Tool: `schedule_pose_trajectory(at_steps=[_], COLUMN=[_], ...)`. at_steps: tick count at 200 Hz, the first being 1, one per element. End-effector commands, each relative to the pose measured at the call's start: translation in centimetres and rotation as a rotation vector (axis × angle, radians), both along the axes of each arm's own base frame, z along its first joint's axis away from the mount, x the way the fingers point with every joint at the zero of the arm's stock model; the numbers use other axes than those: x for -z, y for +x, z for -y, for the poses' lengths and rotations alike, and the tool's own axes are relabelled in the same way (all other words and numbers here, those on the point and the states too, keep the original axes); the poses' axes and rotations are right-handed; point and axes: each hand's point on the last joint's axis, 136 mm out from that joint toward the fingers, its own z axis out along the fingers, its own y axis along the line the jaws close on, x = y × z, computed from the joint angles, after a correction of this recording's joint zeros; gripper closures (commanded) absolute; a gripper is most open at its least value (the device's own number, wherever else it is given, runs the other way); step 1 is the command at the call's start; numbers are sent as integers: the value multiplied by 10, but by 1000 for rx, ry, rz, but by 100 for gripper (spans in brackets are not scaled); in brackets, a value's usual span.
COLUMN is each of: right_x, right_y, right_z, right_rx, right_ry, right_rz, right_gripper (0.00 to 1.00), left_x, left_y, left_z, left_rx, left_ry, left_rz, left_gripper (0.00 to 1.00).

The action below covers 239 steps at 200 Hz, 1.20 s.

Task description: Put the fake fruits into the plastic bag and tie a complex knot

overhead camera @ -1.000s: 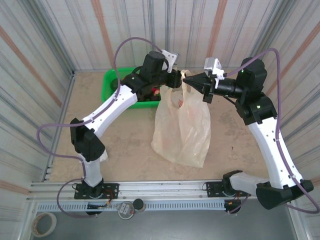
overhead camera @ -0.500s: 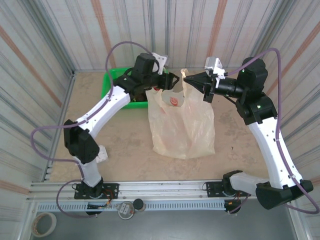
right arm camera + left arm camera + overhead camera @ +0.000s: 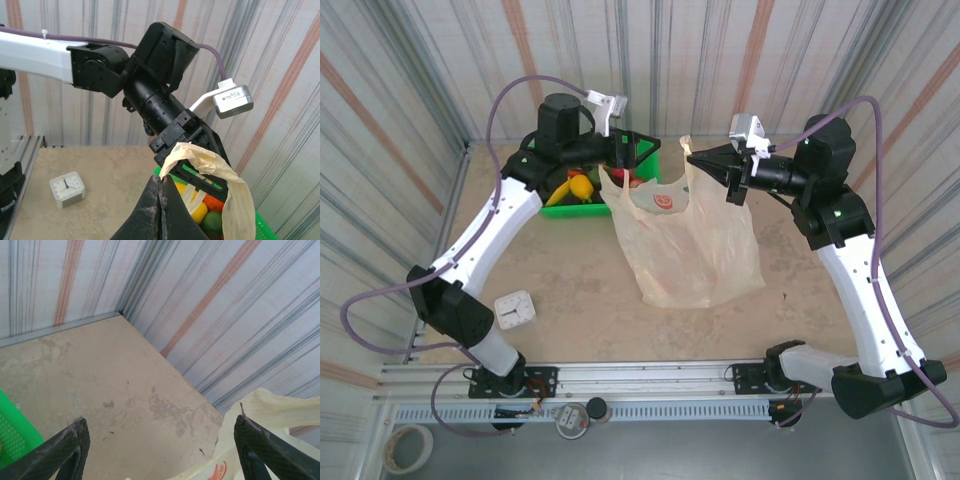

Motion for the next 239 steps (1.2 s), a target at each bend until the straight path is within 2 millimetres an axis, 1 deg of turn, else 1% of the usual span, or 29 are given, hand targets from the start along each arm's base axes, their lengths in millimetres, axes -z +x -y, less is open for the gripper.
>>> schedule_pose_trajectory(at_steps=[1,3,6,7,8,15,34,53,68,86,112,134,162,179,205,239], right_x=[-4,-4,-4,-3,-3,-2,-1,0,0,0,-2,-3,-4,-3,-2,0], right_y=[0,0,0,1,1,1,1,0,0,0,-1,0,-2,-2,-3,-3], right_z=[2,2,2,2,2,2,3,3,3,2,1,0,0,-1,-4,-4], right_rx=[8,9,11,12,14,16,22,23,23,20,14,16,12,8,2,2], right_ry=[15,15,15,15,15,13,11,11,12,15,21,22,21,20,17,10], right_rz=[-7,-8,-8,-9,-10,-13,-17,-19,-22,-26,-29,-32,-32,-37,-44,-50], right_gripper=[100,100,100,100,100,100,100,100,100,100,100,100,100,100,100,100], left_x=[-9,-7,-11,-9,-12,-17,-18,-6,7,20,34,40,49,57,61,59], left_y=[-20,-21,-24,-24,-26,-32,-40,-43,-38,-29,-15,-6,6,19,36,46], left_z=[-8,-8,-10,-9,-10,-13,-24,-36,-48,-47,-33,-17,11,27,50,79], left_rx=[31,34,42,45,48,69,49,-15,-83,-103,-99,-86,-52,-47,-36,13], left_ry=[-16,-16,-25,-25,-31,-55,-60,13,66,102,144,172,185,195,196,162], left_rz=[-9,-14,-9,-13,-8,-5,6,29,38,25,8,20,21,23,31,50], left_gripper=[24,24,24,24,24,25,29,32,31,30,29,29,28,28,27,26])
